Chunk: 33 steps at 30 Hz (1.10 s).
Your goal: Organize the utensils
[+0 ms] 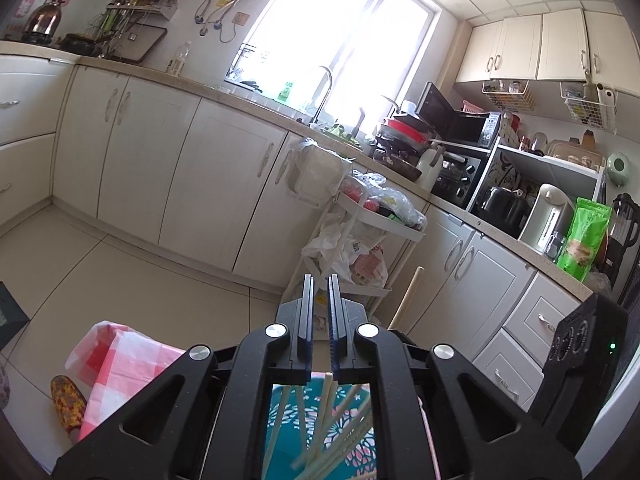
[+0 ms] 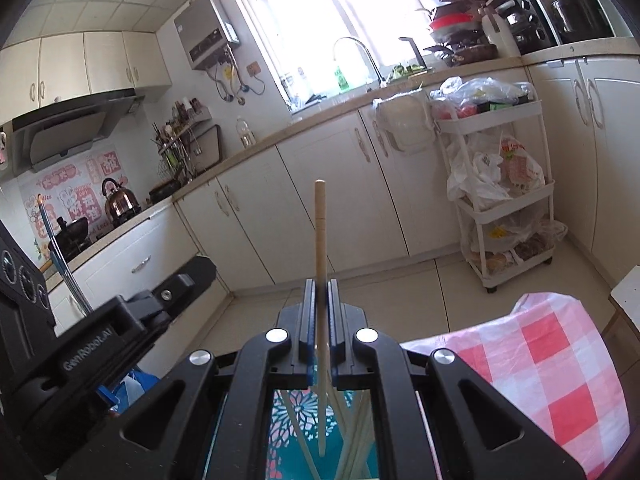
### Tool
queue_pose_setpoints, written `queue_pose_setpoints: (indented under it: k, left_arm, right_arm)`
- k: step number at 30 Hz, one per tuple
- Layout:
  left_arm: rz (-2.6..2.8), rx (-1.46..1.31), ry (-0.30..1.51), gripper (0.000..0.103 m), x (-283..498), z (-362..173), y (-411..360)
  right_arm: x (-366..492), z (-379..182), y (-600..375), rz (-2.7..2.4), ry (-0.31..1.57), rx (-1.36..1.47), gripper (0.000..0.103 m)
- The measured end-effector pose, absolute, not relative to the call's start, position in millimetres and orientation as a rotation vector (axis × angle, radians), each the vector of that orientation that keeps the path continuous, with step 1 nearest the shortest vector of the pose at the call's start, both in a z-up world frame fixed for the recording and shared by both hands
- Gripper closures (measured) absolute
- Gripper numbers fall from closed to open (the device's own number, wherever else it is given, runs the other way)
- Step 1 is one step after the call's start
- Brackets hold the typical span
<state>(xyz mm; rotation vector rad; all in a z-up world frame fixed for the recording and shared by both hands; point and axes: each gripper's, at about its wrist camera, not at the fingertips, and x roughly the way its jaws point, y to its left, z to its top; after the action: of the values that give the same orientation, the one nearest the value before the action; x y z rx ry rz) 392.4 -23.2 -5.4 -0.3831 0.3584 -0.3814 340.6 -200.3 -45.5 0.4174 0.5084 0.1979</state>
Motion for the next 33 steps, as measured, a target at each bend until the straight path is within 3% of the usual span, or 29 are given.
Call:
queue_pose_setpoints:
  k: [14, 18, 23, 26, 32, 33]
  left_arm:
    - [-0.365, -0.31, 0.402, 0.094, 336, 9, -26]
    - [-0.331, -0.267, 0.415, 0.087, 318, 12, -28]
    - [-0.291, -0.219, 0.432, 0.068, 292, 12, -29]
    - [-0.279, -0.188, 0.441, 0.06, 274, 13, -31]
    - [-0.242, -0.171, 0.479, 0.029, 230, 15, -25]
    - [-0.234, -0.173, 0.486, 0.026, 221, 16, -22]
  right_arm:
    - [301, -17, -208, 0.202, 0.508, 0.405, 0.096]
    - [288, -16, -209, 0.201, 0.519, 0.41, 0.096]
    - [266, -20, -206, 0.203, 0.548, 0.407, 0.094]
    - [249, -19, -204, 0.202, 0.557, 0.402, 0.08]
    - [203, -8, -198, 0.169, 0.562, 0.354, 0.068]
    - [193, -5, -198, 0.161, 0.564, 0.347, 0.062]
